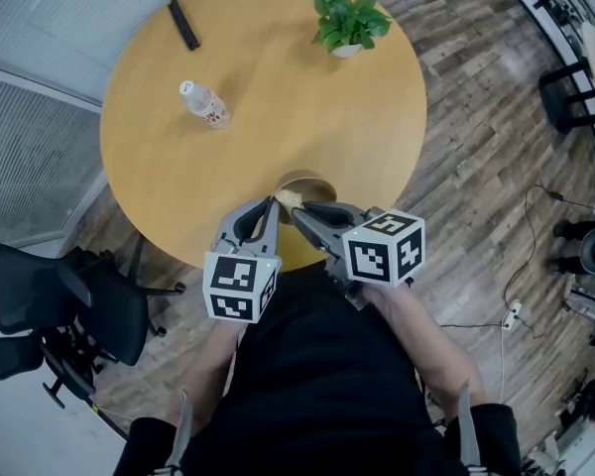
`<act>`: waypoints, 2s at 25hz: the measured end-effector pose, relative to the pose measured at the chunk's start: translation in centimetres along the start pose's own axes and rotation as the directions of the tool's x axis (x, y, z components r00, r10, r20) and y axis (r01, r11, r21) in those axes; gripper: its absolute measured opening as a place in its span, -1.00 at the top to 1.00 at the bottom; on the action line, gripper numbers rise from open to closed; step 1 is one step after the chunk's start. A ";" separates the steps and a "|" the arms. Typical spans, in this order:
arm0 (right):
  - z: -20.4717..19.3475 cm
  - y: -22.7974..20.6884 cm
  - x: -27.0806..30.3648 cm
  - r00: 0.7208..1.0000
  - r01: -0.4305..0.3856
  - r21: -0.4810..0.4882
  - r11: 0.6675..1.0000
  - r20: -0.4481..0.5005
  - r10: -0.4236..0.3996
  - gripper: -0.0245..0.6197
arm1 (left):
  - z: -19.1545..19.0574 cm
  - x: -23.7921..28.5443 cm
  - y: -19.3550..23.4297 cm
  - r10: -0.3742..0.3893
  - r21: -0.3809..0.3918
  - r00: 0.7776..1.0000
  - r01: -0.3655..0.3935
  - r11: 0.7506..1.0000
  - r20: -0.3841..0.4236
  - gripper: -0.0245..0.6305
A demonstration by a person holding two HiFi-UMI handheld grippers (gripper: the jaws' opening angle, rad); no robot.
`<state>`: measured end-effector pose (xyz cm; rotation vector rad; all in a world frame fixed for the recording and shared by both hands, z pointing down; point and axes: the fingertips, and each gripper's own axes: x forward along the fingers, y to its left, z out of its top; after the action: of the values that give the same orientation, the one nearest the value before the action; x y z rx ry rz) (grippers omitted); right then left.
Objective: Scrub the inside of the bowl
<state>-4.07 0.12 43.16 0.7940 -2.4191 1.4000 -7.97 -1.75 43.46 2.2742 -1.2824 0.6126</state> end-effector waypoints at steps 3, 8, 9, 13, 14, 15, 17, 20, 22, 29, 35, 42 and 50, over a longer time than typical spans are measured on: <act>0.6 -0.4 -0.3 0.995 -0.057 0.203 0.978 0.090 0.039 0.77 | -0.2 -0.1 0.1 0.022 0.015 1.000 -0.022 1.000 -0.006 0.88; 1.5 -1.7 -1.3 0.979 -0.117 0.403 0.908 0.201 0.037 0.77 | -0.7 -0.1 0.9 0.047 -0.004 0.999 -0.047 0.999 -0.020 0.88; 1.5 -1.8 -1.4 0.977 -0.121 0.425 0.897 0.211 0.032 0.77 | -0.8 -0.1 1.0 0.052 -0.006 0.998 -0.053 0.999 -0.021 0.88; 1.4 -2.2 -1.8 0.975 -0.117 0.467 0.876 0.222 0.012 0.77 | -0.8 -0.4 1.4 0.064 0.003 0.998 -0.064 0.998 -0.010 0.88; 1.5 -2.1 -1.7 0.973 -0.132 0.467 0.874 0.230 0.023 0.77 | -0.7 -0.4 1.3 0.059 0.005 0.998 -0.059 0.998 -0.008 0.88; 1.6 -1.9 -1.6 0.972 -0.142 0.467 0.873 0.235 0.033 0.77 | -0.7 -0.3 1.1 0.052 0.005 0.999 -0.052 0.999 -0.005 0.88; 1.6 -1.6 -1.2 0.972 -0.152 0.467 0.871 0.232 0.045 0.77 | -0.4 -0.3 0.8 0.040 0.005 0.999 -0.040 0.999 0.004 0.88; 1.4 -1.1 -0.6 0.974 -0.160 0.465 0.871 0.218 0.063 0.77 | 0.0 -0.2 0.4 0.033 0.018 0.999 -0.034 0.999 0.025 0.88; 1.4 -0.9 -0.4 0.973 -0.171 0.471 0.865 0.217 0.074 0.77 | 0.4 -0.3 0.3 0.043 0.063 0.998 -0.046 0.997 0.047 0.88; 2.3 -0.6 -0.7 0.952 -0.260 0.510 0.820 0.276 0.130 0.77 | 1.9 -1.5 -0.7 0.056 0.347 0.989 -0.100 0.932 0.136 0.88; 2.5 -2.3 -1.5 0.949 -0.228 0.547 0.806 0.309 0.059 0.77 | 2.1 -1.3 -0.3 0.040 0.304 0.989 -0.082 0.949 0.141 0.88; 2.1 -3.4 -2.1 0.943 -0.223 0.574 0.788 0.332 0.025 0.77 | 1.8 -1.0 -1.1 0.017 0.335 0.991 -0.060 0.940 0.130 0.88; 2.5 -1.6 -1.5 0.982 -0.077 0.272 0.959 0.185 0.026 0.77 | 2.0 -0.9 -1.7 -0.014 0.343 0.993 -0.027 0.939 0.114 0.88</act>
<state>-1.79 -2.13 42.34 0.9658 -2.4185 1.7900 -6.65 -1.50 41.08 2.6234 -1.3218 0.7704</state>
